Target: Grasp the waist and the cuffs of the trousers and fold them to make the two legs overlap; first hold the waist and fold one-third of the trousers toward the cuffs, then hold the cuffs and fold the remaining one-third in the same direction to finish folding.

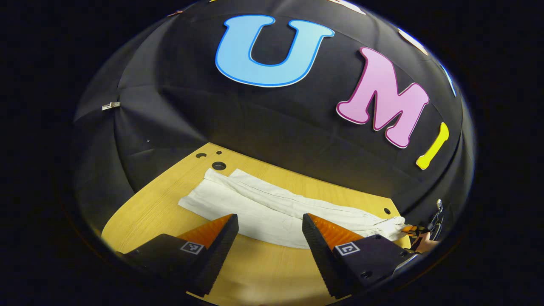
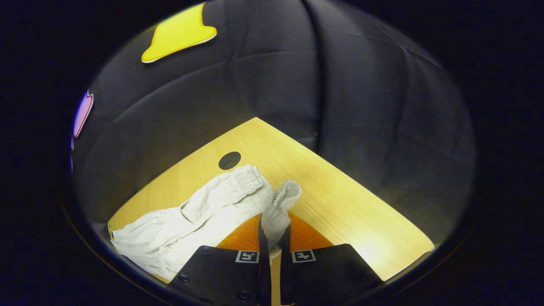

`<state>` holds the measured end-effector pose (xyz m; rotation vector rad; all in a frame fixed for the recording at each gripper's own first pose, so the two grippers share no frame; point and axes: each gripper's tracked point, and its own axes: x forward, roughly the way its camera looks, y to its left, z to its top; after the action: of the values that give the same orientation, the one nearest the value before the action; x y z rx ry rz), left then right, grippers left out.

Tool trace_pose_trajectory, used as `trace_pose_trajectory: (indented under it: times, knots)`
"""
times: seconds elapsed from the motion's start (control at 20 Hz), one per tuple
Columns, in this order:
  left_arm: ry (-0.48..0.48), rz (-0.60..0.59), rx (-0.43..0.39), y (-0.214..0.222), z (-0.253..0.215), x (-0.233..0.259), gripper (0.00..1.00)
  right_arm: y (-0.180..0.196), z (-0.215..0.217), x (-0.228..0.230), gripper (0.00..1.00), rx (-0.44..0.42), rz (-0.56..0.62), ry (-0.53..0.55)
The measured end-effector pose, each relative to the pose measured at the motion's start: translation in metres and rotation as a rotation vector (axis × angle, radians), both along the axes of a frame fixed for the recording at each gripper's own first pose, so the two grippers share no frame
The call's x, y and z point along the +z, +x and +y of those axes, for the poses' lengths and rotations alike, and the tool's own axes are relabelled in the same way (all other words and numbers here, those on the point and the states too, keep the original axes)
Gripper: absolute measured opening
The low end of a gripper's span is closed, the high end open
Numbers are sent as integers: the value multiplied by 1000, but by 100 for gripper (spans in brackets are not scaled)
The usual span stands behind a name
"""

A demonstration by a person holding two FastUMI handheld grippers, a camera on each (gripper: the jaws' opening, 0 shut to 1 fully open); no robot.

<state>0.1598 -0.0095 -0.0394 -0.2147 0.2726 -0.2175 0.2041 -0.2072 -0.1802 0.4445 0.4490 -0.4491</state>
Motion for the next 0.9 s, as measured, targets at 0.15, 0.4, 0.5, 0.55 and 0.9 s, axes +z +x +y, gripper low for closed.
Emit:
trace_pose_trajectory:
  times: [0.15,0.4,0.5,0.55,0.9]
  knots:
    - [34,11,3,-1,16,-5,96,-6,7,27,13,-21,-22,-34]
    - [108,-20,-49,-2,36,-5,96,-16,35,103,13,0,-106,-136]
    - [140,-43,-79,-2,37,-4,96,-13,56,141,13,20,-157,-161]
    - [155,-50,-96,-3,39,-5,96,-13,67,156,13,28,-174,-169]
    - [143,-41,-114,-12,57,-17,96,-16,197,198,13,207,-249,-157]
